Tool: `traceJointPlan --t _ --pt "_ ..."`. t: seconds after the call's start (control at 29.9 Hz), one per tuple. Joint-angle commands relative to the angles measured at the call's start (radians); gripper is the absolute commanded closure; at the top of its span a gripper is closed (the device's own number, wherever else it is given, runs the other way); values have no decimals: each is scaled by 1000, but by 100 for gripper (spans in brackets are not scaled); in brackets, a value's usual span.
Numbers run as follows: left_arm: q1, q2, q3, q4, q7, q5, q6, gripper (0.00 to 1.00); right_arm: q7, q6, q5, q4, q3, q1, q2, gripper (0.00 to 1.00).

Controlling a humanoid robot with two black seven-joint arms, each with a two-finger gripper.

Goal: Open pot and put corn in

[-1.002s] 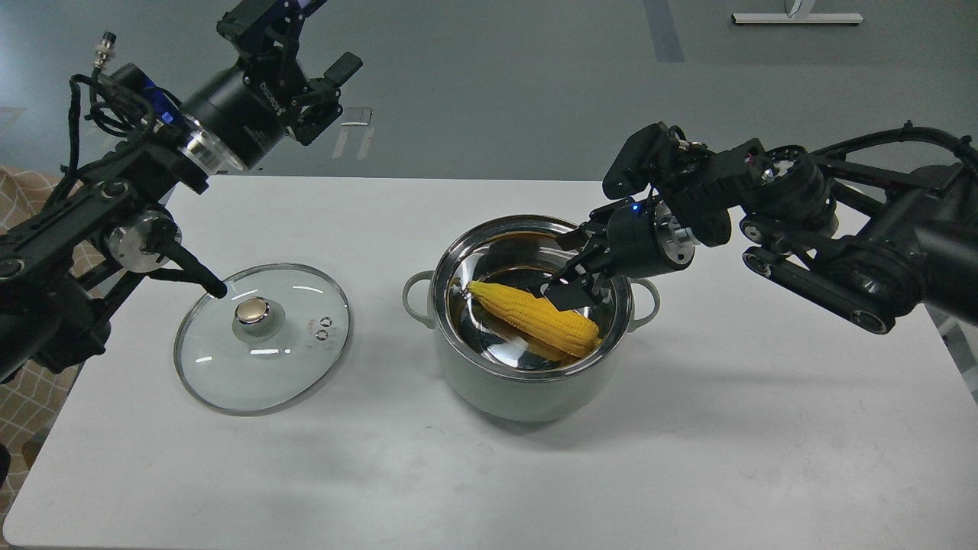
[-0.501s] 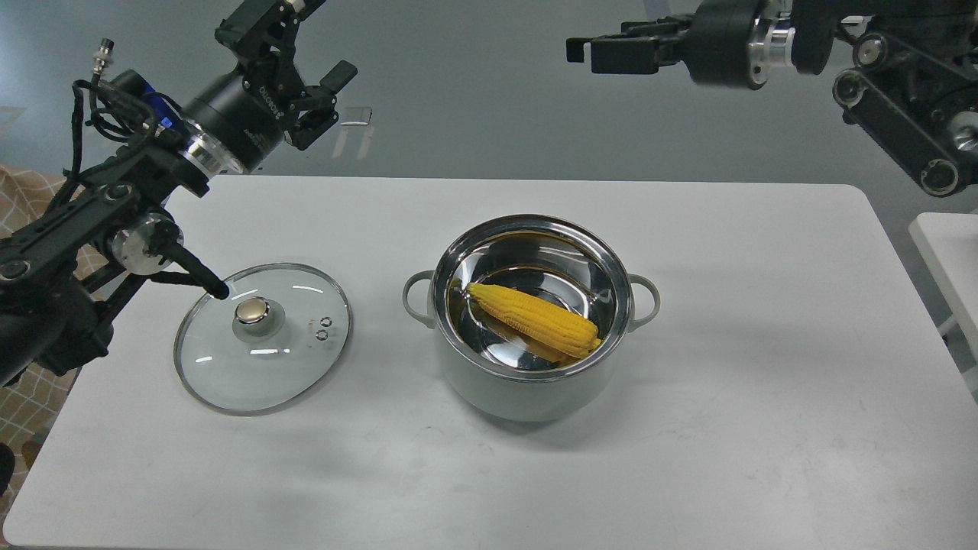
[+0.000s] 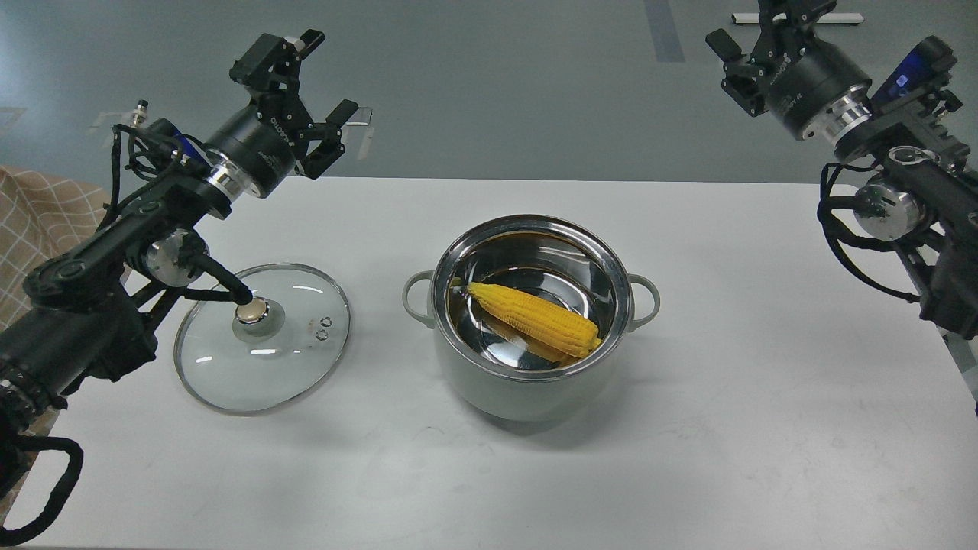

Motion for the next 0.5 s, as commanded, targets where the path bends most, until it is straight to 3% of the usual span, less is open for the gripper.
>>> traceJointPlan --t 0.0,0.23,0.47 --pt "6 -65 1 70 -8 -5 -44 2 0 20 86 -3 53 -79 50 0" --pt "12 -114 -19 90 -9 -16 -44 2 0 28 120 -15 122 -143 90 0" --pt "14 -125 -25 116 -9 -16 -44 2 0 109 121 -24 150 -173 92 0"
